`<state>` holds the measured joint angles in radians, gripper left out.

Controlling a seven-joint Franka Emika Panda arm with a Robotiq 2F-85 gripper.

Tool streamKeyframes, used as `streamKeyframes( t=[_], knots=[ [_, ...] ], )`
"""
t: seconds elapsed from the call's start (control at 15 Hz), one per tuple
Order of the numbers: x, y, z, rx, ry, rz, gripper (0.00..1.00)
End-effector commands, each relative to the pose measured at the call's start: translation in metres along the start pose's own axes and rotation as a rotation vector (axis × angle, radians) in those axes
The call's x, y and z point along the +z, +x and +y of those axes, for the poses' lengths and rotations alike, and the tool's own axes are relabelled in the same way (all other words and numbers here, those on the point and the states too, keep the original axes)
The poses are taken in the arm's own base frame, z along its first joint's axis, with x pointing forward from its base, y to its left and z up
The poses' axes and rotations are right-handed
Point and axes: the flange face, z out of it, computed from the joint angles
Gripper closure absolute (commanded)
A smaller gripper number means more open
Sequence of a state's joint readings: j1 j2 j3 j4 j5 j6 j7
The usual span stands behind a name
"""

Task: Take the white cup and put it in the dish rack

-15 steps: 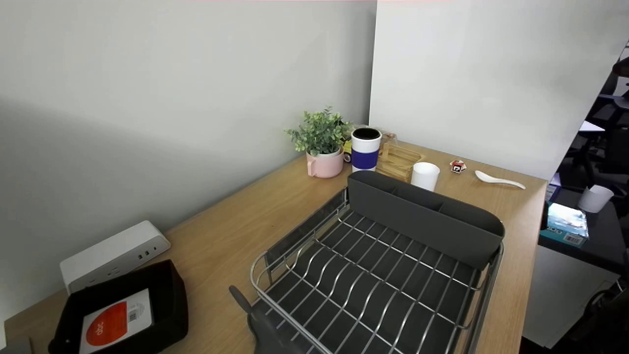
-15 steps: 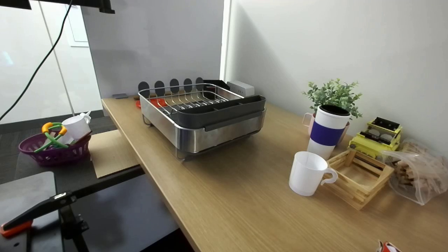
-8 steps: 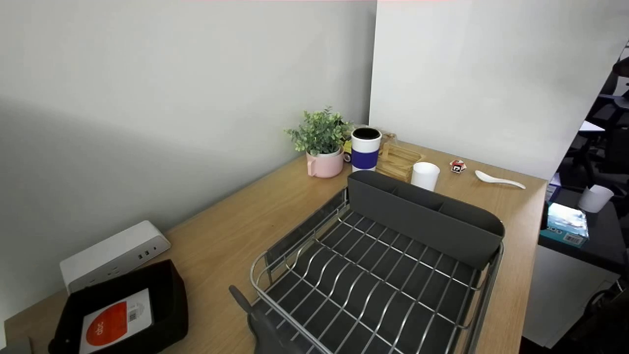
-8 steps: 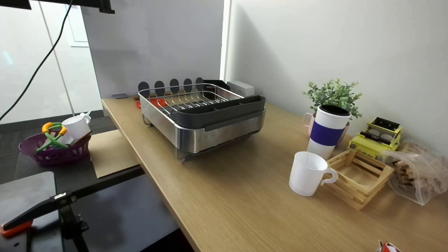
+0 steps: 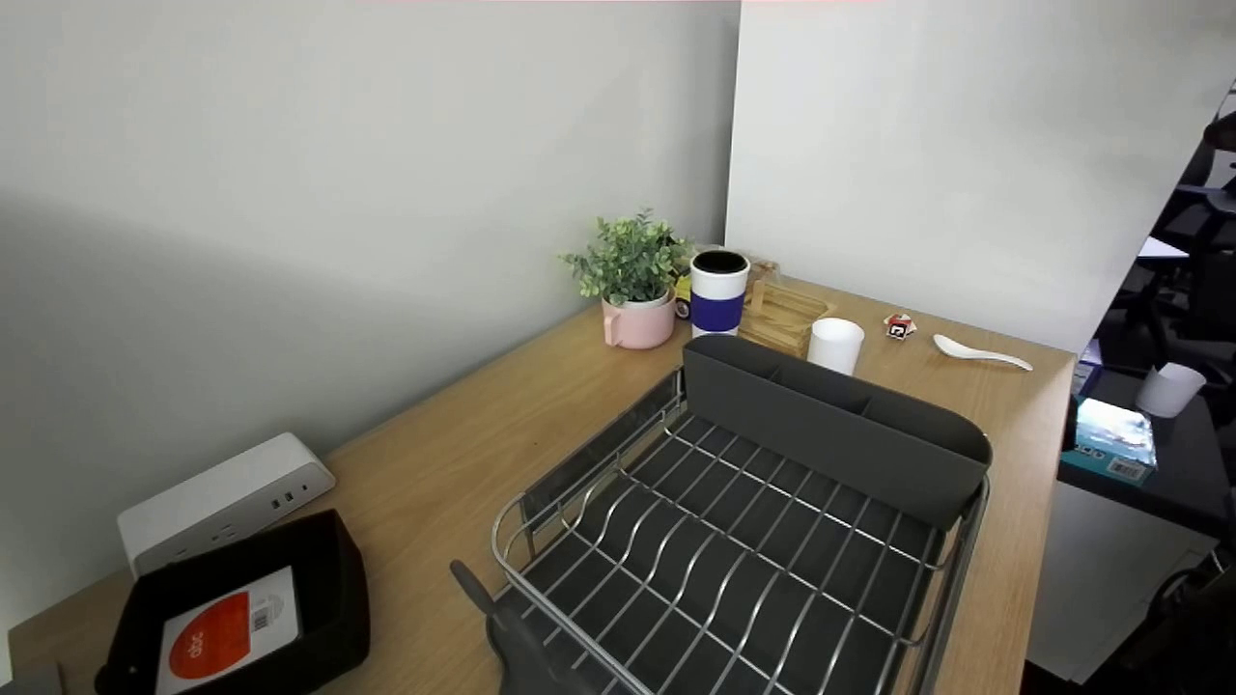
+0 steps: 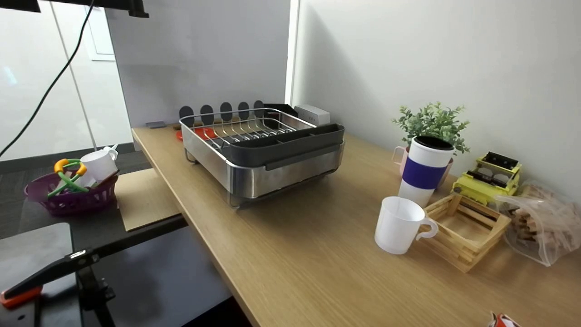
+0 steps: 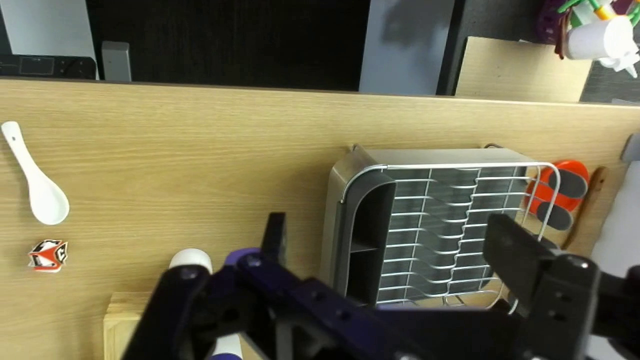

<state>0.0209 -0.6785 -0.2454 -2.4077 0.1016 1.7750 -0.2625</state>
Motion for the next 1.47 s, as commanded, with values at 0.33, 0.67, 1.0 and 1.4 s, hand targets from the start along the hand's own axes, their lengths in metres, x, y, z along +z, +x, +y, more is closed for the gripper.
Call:
streamKeyframes(
  t=[0.33, 0.67, 1.0, 1.4],
  knots=[
    [0.016, 0.052, 0.042, -0.015, 0.008, -0.075, 0.0],
    [0.018, 0.049, 0.037, -0.003, -0.002, -0.078, 0.0],
    [0.01, 0.067, 0.039, -0.019, -0.058, 0.015, 0.0],
    [0.008, 0.103, 0.055, -0.011, -0.082, 0.057, 0.0]
  ],
)
